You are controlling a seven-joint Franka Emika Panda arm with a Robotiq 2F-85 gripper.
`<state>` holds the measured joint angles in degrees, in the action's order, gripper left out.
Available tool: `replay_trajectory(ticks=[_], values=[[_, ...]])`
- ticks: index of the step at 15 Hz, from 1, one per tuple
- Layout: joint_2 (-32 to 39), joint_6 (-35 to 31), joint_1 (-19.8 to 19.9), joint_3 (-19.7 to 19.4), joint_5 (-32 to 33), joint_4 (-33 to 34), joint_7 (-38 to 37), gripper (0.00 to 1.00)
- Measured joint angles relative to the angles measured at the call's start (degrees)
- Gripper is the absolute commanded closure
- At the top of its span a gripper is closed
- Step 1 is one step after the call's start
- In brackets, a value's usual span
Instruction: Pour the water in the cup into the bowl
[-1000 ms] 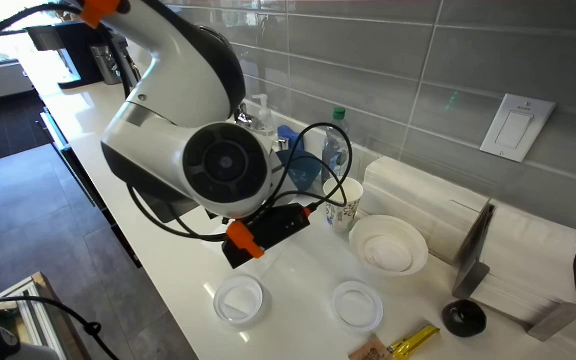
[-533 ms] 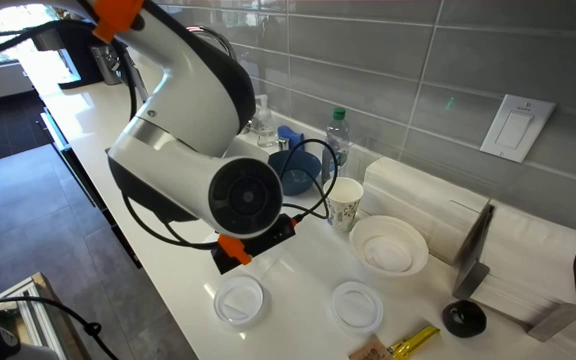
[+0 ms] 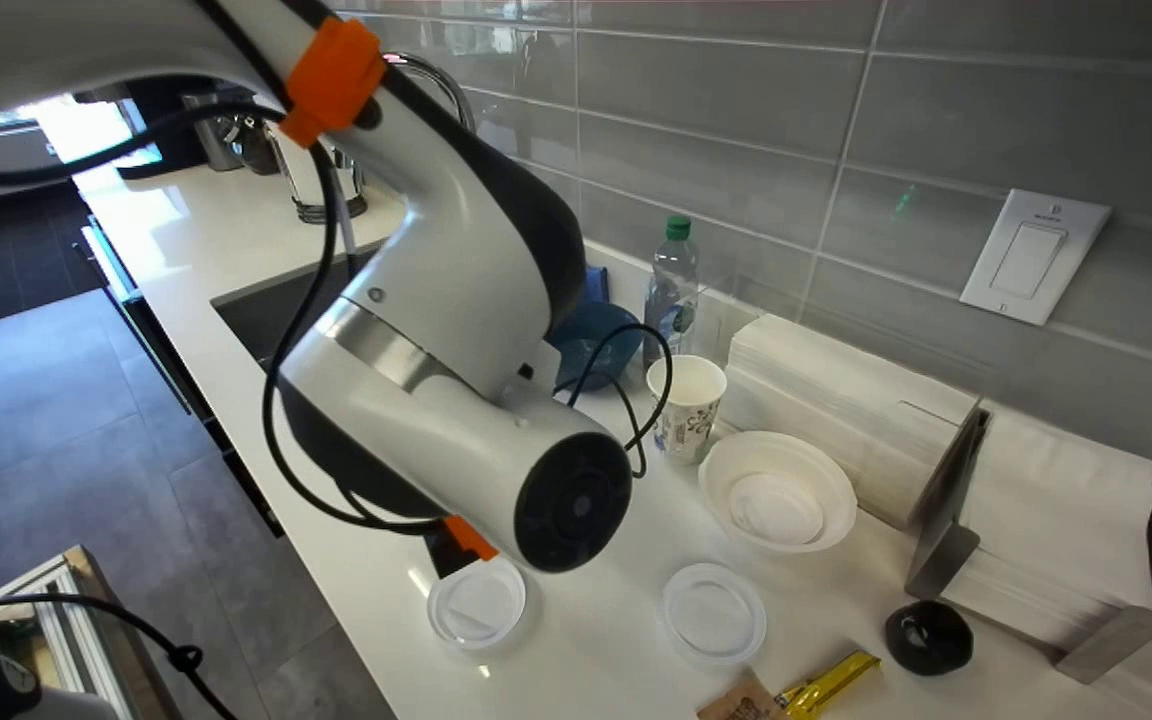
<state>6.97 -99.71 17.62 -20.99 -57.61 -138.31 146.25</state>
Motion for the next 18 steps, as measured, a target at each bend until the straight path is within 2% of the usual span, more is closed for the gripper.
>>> replay_trajectory(ticks=[8,15,16,17,18], values=[[9.91,2.63,0.28,2.27,0.03,6.87,1.23,0.97],[15.38,3.43,0.38,3.87,0.08,11.44,1.33,0.97],[15.95,3.63,0.42,3.9,0.11,11.94,1.33,0.82],[16.44,3.81,0.47,3.94,0.18,12.41,1.33,0.62],[16.86,3.97,0.54,3.99,0.24,12.8,1.34,0.55]])
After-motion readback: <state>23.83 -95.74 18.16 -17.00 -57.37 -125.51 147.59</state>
